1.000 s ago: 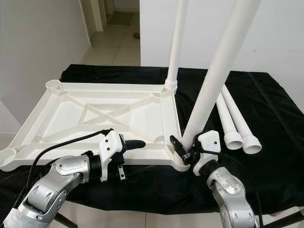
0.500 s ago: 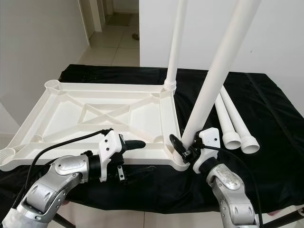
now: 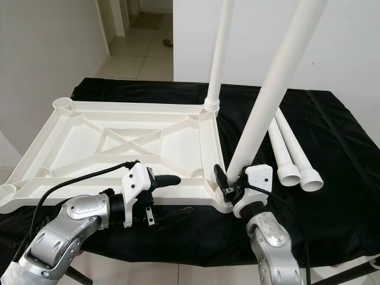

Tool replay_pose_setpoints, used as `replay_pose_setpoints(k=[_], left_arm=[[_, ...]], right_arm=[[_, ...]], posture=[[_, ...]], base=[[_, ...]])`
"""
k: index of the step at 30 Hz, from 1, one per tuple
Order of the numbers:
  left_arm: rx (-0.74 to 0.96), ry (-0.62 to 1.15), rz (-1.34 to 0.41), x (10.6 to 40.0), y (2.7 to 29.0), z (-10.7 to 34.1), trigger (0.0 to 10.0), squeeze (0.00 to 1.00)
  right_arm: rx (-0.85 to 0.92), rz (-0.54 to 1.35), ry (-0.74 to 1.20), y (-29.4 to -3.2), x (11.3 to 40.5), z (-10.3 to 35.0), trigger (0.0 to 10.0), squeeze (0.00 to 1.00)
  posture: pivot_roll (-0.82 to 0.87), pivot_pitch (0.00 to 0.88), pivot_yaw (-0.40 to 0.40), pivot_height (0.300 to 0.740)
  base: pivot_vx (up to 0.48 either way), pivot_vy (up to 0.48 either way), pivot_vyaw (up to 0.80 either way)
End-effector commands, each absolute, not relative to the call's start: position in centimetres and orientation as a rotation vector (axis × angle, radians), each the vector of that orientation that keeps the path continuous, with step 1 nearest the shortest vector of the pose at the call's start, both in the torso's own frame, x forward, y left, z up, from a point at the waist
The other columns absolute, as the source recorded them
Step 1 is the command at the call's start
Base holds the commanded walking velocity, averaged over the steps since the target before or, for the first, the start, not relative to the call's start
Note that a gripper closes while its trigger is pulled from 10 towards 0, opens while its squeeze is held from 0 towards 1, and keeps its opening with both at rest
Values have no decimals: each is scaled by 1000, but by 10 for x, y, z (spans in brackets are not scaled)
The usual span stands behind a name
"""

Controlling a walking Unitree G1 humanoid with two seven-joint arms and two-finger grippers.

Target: Building children table

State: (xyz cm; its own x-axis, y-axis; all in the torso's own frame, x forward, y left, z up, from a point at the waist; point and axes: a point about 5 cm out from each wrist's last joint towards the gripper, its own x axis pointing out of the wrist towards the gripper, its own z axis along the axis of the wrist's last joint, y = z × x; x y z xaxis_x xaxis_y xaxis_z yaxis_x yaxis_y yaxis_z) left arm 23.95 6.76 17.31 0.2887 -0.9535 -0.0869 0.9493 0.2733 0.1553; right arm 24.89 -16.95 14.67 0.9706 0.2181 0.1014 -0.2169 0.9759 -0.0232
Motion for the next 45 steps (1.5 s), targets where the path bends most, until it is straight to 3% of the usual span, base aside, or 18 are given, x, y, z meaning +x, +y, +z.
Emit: replay_pose_setpoints(k=[1, 4, 6, 11, 17, 18, 21, 22, 37, 41, 42, 43, 45], left_arm=[[183, -22, -1252, 240, 68, 173, 10000, 0], [179, -24, -1270, 240, 66, 174, 10000, 0], [179, -24, -1270, 240, 66, 174, 10000, 0], [177, -24, -1282, 241, 65, 175, 10000, 0], [177, -24, -1287, 241, 65, 175, 10000, 0], [176, -24, -1288, 241, 65, 175, 10000, 0], [176, -23, -1288, 241, 65, 175, 10000, 0], [175, -24, -1290, 241, 64, 175, 10000, 0], [170, -30, -1290, 240, 62, 175, 10000, 0], [169, -30, -1292, 240, 61, 174, 10000, 0], [170, -30, -1292, 240, 61, 174, 10000, 0], [170, -29, -1292, 240, 61, 174, 10000, 0], [171, -32, -1293, 240, 61, 174, 10000, 0]], right_arm=[[13, 161, 42, -173, 246, 119, 10000, 0], [52, 17, 9, -161, 245, 123, 10000, 0], [52, 17, 9, -161, 245, 123, 10000, 0], [53, -199, 2, -164, 245, 125, 10000, 0], [50, -242, -2, -166, 245, 126, 10000, 0], [51, -233, -9, -166, 244, 127, 10000, 122], [52, -232, -16, -165, 244, 128, 10000, 122], [62, -223, -27, -165, 244, 128, 10000, 1000], [102, -81, -139, -172, 248, 142, 10000, 1000], [72, 79, -128, -177, 252, 145, 10000, 1000], [68, 118, -122, -177, 252, 145, 10000, 224], [62, 148, -122, -178, 252, 146, 10000, 0], [46, 209, -120, -180, 253, 147, 10000, 0]], posture=[[-31, 82, 27, 740], [-41, 81, 37, 740], [-41, 81, 37, 740], [-44, 81, 43, 740], [-47, 80, 43, 740], [-48, 80, 44, 740], [-49, 79, 45, 740], [-50, 75, 43, 740], [-49, 59, 33, 740], [-47, 53, 32, 740], [-47, 52, 32, 740], [-47, 52, 32, 740], [-46, 48, 31, 740]], base=[[0, 0, 0], [0, 0, 0], [0, 0, 0], [0, 0, 0], [0, 0, 0], [0, 0, 0], [0, 0, 0], [0, 0, 0], [0, 0, 0], [0, 0, 0], [0, 0, 0], [0, 0, 0], [0, 0, 0]])
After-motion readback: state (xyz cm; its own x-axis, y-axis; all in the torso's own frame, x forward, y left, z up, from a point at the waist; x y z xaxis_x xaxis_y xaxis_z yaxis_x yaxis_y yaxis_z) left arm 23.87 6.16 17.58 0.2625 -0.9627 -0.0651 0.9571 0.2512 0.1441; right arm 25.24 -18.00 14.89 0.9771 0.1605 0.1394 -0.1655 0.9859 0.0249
